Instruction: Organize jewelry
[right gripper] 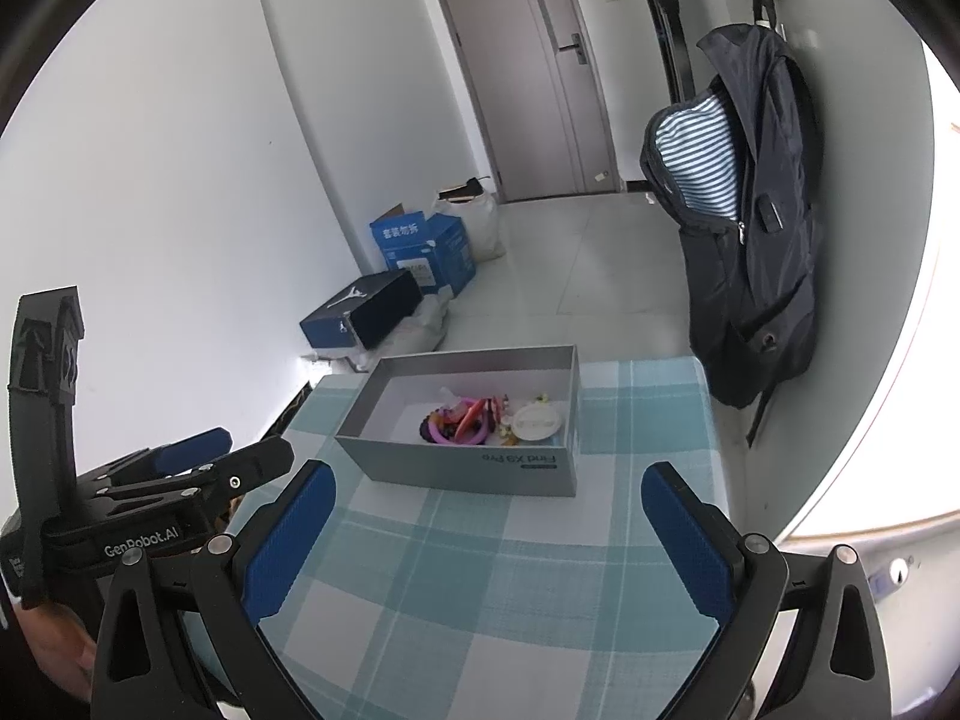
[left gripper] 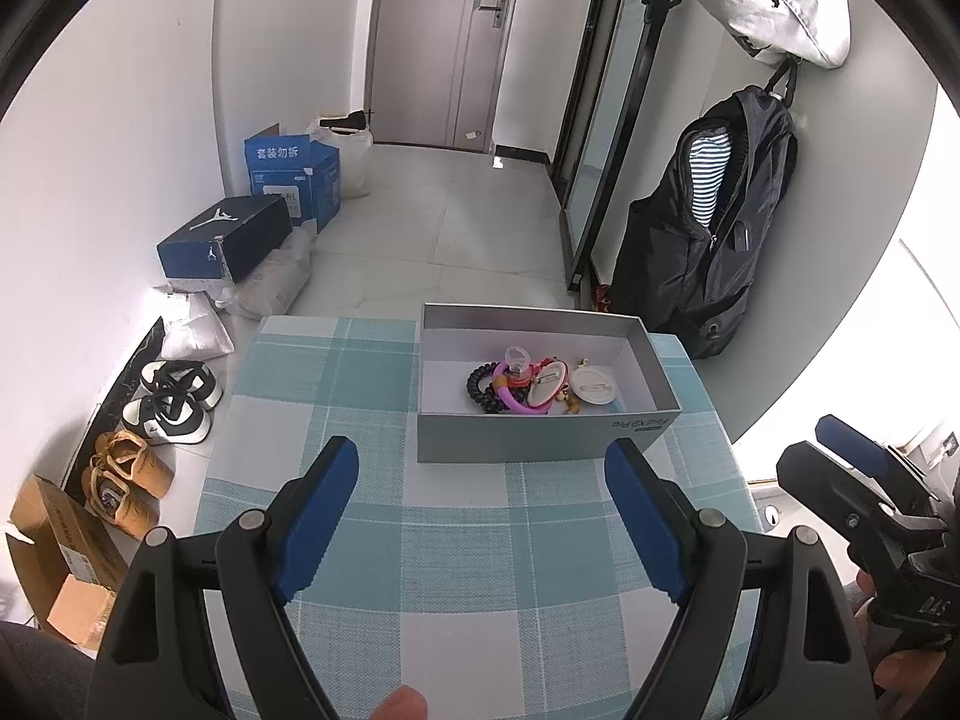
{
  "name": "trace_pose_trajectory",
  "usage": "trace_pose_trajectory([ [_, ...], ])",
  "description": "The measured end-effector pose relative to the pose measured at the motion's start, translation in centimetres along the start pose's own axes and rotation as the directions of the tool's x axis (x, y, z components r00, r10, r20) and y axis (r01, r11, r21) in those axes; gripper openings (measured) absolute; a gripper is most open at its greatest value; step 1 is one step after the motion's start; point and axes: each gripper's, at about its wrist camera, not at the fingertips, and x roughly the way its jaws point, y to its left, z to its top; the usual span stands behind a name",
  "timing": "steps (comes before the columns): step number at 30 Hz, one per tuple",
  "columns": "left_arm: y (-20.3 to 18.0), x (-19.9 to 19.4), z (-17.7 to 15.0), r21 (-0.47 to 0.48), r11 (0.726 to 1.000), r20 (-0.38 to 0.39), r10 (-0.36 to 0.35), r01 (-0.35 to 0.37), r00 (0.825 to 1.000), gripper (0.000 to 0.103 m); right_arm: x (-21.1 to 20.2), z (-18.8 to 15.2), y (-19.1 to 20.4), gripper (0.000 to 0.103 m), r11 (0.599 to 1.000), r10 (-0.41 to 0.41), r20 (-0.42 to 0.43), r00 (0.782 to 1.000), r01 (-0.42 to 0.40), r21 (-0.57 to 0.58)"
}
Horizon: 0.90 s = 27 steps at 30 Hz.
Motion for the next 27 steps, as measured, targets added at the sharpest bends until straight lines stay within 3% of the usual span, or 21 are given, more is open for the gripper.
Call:
trace_pose_trajectory([
  [27,0.26,0.03,-0.12,-0.008,1.0,0.0,0.002,-0.002,1.0,0.081,0.19,-0.12,-0.19,0.103,1.0,-0.006,-0.007,1.0,0.006,0.001],
])
